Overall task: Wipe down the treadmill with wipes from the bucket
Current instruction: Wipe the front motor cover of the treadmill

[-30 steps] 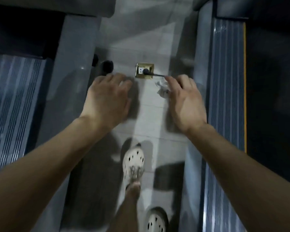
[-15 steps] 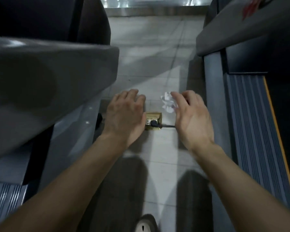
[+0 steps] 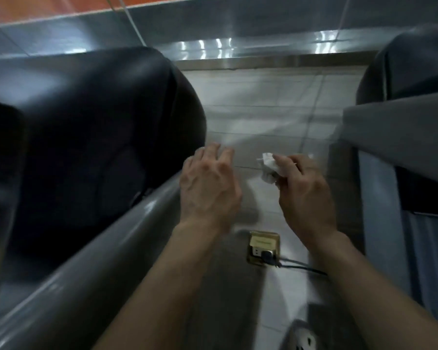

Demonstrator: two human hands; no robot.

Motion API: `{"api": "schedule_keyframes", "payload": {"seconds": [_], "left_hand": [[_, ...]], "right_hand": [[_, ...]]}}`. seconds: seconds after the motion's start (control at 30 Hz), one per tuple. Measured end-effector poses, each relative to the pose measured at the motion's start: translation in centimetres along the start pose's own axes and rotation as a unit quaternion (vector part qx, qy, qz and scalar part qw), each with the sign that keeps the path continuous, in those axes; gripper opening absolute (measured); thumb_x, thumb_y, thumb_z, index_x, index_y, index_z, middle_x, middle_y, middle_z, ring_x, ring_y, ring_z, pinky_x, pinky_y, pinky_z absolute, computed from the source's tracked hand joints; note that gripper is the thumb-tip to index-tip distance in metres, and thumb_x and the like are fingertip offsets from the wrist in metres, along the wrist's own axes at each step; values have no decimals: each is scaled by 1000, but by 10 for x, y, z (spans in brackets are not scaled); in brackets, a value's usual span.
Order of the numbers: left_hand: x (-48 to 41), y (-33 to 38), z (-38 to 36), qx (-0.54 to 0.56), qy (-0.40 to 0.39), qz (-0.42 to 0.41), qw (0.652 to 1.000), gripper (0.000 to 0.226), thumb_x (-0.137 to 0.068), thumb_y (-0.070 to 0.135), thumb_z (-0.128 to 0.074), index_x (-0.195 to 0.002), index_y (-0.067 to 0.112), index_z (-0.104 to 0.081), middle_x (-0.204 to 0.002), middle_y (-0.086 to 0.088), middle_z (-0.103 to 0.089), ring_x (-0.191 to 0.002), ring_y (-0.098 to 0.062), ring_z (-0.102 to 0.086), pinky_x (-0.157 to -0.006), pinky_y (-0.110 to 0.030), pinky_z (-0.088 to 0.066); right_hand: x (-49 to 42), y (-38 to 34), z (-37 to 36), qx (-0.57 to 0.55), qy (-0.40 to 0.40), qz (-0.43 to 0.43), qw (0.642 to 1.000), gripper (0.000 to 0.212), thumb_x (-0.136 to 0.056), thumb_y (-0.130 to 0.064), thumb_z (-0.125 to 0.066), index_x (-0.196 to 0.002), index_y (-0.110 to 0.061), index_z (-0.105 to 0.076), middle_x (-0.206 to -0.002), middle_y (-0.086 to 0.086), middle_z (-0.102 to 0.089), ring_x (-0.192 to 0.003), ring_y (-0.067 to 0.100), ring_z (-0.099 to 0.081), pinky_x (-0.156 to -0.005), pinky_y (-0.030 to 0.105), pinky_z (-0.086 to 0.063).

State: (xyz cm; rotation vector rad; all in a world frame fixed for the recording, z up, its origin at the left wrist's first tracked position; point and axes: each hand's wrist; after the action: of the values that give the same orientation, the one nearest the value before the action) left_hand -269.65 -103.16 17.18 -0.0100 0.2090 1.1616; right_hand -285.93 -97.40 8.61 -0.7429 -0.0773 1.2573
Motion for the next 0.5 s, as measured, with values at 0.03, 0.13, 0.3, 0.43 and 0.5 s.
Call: {"api": "schedule_keyframes", "payload": {"seconds": [0.03,0.13,0.3,0.43,0.5], "left_hand": [[-13,-8,7,2,7,18,1000,38,-100,20,-59,-137,18,-64,-135,-6,-61,-122,-26,-58,-104,-41,-46],[-59,-24,30,-14,45,67,997,38,-97,17,-56,-133,17,-66,-128,-9,-60,-116,-28,-57,-101,-42,-45],[-135,-87,60,-109,131,84,982,54,-98,44,-54,-146,19,-54,-142,-16,-52,-131,-36,-49,-111,-49,-36],[-159,-191,74,-108,148,196,963,55,-103,45,-38,-149,20,-55,-143,-18,-56,-133,-41,-50,-111,-52,-37],[-153,-222,74,-108,135,226,958,58,-102,50,-32,-145,22,-59,-141,-18,-58,-131,-42,-51,-111,-54,-40]], "right_hand": [[-13,-11,-8,-10,9,4,1000,46,-96,-2,-70,-141,-11,-64,-124,14,-62,-108,34,-59,-85,49,-56],[-47,-46,-31,-61,47,12,997,41,-99,-6,-69,-139,-13,-65,-123,12,-63,-106,32,-60,-79,45,-57],[-105,-106,-51,-130,68,59,988,36,-101,-11,-64,-137,-13,-65,-123,13,-62,-109,31,-60,-83,46,-57],[-158,-148,-54,-183,78,98,975,38,-99,-6,-62,-135,-15,-68,-122,9,-62,-108,28,-61,-84,42,-58],[-179,-168,-58,-196,88,135,967,36,-96,-1,-63,-127,-15,-74,-121,7,-66,-107,29,-64,-84,39,-58]]}}
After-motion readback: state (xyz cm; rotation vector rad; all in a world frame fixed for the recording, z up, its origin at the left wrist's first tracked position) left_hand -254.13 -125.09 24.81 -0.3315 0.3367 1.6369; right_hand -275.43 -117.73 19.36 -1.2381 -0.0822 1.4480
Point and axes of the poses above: each hand's wrist, its own x-axis away from the middle knuckle, its own z-axis out of the back of the hand, y = z × x
